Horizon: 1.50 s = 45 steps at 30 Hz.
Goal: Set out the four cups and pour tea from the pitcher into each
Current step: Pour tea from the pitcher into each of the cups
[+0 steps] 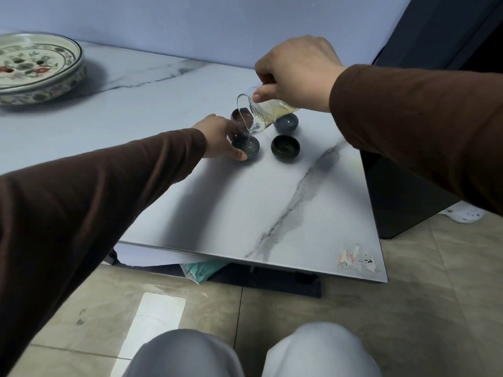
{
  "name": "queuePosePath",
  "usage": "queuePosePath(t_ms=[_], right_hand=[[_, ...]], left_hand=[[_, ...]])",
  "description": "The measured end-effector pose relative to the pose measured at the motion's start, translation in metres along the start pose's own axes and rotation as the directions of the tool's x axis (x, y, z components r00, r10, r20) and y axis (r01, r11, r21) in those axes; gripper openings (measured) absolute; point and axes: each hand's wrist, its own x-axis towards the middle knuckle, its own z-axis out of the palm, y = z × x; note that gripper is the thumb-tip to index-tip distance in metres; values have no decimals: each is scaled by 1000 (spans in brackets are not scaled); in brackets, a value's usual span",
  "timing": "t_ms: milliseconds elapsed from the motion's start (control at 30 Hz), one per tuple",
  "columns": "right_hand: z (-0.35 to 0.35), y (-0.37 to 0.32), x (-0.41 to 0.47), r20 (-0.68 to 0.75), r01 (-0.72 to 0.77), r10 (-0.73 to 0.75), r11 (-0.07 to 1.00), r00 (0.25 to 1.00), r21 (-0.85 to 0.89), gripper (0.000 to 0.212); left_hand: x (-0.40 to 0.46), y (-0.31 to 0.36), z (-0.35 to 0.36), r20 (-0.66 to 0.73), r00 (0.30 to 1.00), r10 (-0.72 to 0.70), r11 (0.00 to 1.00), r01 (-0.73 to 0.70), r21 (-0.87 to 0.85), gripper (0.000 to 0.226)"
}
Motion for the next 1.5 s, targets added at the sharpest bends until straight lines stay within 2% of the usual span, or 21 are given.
queuePosePath(t_ms=[200, 333, 433, 500, 567, 667, 767, 900, 1067, 1333, 1500], right_hand=[[7, 9, -3, -17, -46, 47, 997, 999, 64, 45], [27, 27, -12, 26, -223, 224, 937, 974, 268, 47], [43, 40, -21, 151, -412, 393, 753, 907, 512, 46], [50, 48, -27, 225, -461, 437, 567, 871, 683, 42], [52, 58, -31, 253, -467, 467, 426, 847, 775, 39], [48, 73, -36, 246, -474, 519, 370, 819, 799, 40], [42, 92, -38, 216, -477, 540, 406, 813, 779, 41], [39, 113, -36, 191, -470, 528, 465, 827, 750, 36], [46, 130, -28, 160, -509, 522, 640, 838, 576, 42], [55, 133, -8, 86, -424, 420, 850, 904, 311, 52], [56, 123, -1, 62, -359, 354, 916, 933, 179, 51]], left_hand=[[0, 0, 0, -2, 1000, -7, 1000, 7, 3, 54], [-1, -1, 3, -4, 1000, -23, 1000, 23, -5, 59], [-2, -3, 2, -1, 1000, -20, 1000, 20, -14, 62], [-3, -2, -4, -11, 1000, -16, 1000, 16, -15, 63], [-1, 0, -15, -53, 999, 5, 1000, -7, -29, 60], [12, 9, -35, -147, 988, 53, 994, -65, -82, 53], [38, 25, -48, -170, 981, 90, 994, -98, -42, 53], [76, 46, -44, -98, 990, 103, 993, -96, 66, 59], [106, 60, -21, 5, 994, 110, 980, -109, 166, 67], [124, 58, 3, 57, 994, 94, 986, -101, 133, 65], [125, 56, 8, 24, 996, 84, 994, -85, 74, 58]])
